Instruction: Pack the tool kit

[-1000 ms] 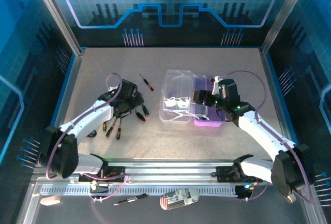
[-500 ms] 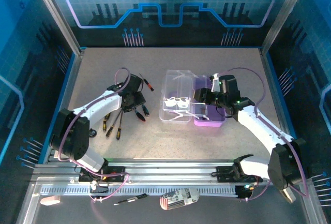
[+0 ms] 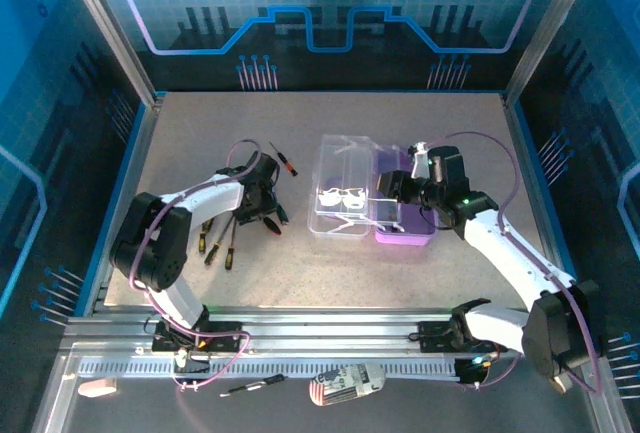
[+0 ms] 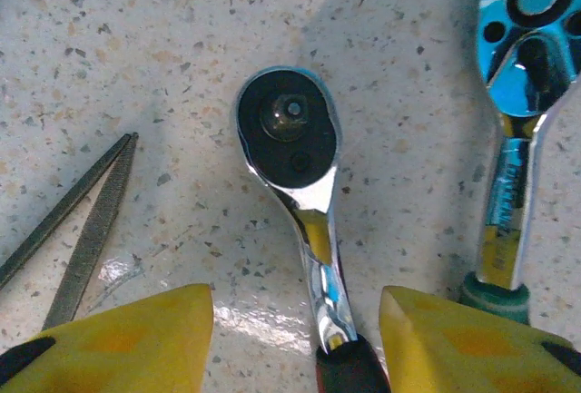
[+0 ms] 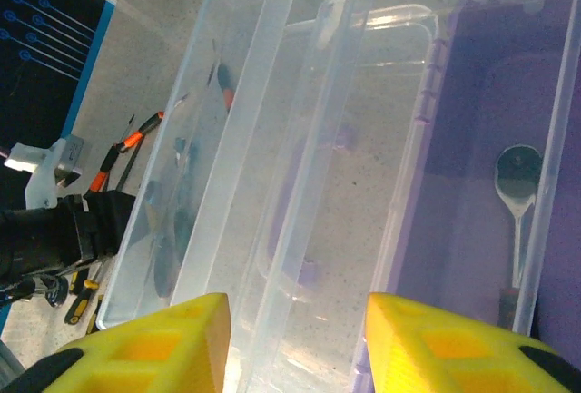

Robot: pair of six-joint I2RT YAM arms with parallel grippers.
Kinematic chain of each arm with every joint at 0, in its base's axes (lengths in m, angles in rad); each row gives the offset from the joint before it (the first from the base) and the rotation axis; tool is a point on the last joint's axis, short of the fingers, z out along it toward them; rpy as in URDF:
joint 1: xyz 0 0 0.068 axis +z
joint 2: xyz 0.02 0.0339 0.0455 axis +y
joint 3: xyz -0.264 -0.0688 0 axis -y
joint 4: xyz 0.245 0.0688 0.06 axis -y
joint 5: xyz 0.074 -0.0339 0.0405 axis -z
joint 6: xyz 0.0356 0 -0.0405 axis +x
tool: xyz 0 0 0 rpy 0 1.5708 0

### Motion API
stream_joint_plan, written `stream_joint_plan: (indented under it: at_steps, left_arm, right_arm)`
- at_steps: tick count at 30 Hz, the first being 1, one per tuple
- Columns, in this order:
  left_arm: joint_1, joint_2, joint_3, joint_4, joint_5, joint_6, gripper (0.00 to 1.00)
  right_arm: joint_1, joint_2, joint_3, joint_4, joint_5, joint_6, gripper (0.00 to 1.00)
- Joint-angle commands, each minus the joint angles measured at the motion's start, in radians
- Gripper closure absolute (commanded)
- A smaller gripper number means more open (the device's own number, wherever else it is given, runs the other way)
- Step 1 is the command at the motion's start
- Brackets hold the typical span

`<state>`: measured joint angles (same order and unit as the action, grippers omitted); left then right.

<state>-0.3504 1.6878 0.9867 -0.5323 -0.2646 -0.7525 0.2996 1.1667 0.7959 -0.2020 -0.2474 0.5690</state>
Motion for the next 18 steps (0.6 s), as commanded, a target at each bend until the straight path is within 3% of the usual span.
stream_joint_plan:
  at_steps: [1, 12, 18]
  left_arm:
    - [0.022, 0.017, 0.022, 0.042, -0.024, 0.026, 0.5]
    - [0.048, 0.07, 0.034, 0.08, -0.005, 0.079, 0.65]
    - [0.07, 0.072, 0.012, 0.107, 0.025, 0.111, 0.82]
  right_arm:
    - [-0.001, -0.016, -0.021, -0.005, -0.026, 0.0, 0.57]
    - [-0.002, -0.009, -0.015, -0.022, -0.024, -0.002, 0.57]
    - [-0.002, -0.004, -0.007, -0.028, -0.027, -0.001, 0.57]
